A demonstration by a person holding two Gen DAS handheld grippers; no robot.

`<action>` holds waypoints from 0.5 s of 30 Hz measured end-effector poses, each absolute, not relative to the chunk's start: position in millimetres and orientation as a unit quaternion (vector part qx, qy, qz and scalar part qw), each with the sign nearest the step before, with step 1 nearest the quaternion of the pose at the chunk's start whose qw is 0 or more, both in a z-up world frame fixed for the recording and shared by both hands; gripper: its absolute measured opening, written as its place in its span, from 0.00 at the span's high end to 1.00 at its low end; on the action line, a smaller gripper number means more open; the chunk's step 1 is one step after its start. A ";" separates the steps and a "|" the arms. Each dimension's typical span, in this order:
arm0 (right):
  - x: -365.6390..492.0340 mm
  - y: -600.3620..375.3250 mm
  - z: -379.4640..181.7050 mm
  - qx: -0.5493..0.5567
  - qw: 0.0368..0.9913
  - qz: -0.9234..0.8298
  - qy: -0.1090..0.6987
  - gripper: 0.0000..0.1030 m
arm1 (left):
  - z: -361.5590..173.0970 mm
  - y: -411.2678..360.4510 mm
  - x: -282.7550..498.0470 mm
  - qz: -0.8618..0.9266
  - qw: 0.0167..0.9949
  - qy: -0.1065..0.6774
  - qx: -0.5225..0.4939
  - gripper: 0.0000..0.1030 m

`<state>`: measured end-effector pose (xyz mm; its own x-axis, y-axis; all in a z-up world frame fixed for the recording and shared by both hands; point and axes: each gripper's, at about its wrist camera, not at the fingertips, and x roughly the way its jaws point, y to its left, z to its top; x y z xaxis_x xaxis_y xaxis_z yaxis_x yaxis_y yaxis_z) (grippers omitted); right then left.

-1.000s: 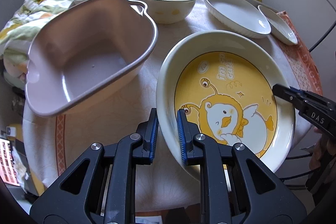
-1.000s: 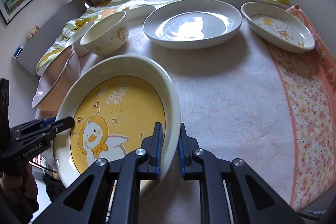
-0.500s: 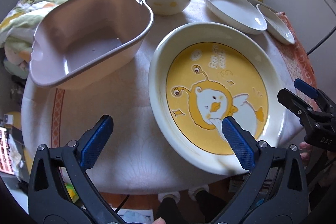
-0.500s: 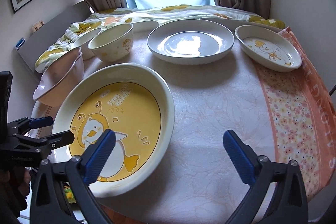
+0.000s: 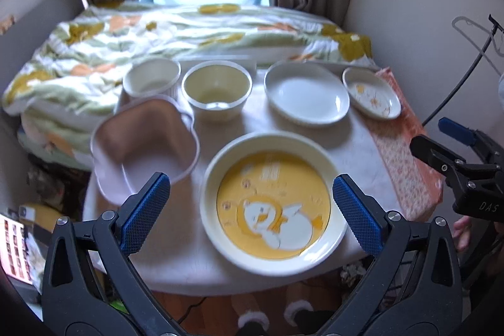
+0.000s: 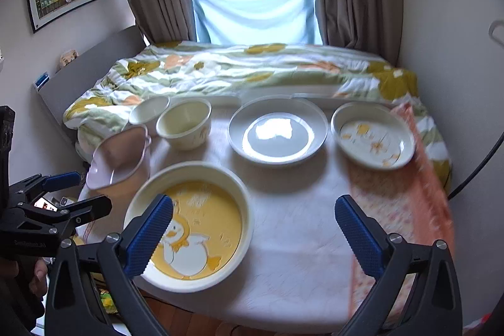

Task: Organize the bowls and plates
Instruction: 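Move both tools to the large white plate and close on its rim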

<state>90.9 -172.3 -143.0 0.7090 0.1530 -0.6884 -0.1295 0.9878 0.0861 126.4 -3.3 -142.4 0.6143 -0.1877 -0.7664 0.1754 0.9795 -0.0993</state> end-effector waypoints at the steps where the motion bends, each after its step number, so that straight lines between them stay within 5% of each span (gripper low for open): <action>1: 94.3 -175.7 -133.9 0.006 0.926 0.072 0.370 0.01 | -135.3 -9.4 129.4 -0.099 0.902 0.419 -0.007 0.00; 9: 145.6 -222.8 -88.2 -0.025 0.934 0.069 0.351 0.00 | -116.2 -48.6 162.2 -0.080 0.907 0.410 -0.046 0.00; 15: 226.6 -259.7 -111.9 -0.063 0.911 0.124 0.388 0.00 | -139.7 -86.7 206.9 -0.030 0.894 0.436 -0.101 0.00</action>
<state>226.6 -259.7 -111.9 0.6681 0.1777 -0.7226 -0.2747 0.9614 -0.0176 206.9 -86.7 -139.7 0.6173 -0.1421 -0.7738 -0.0342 0.9778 -0.2069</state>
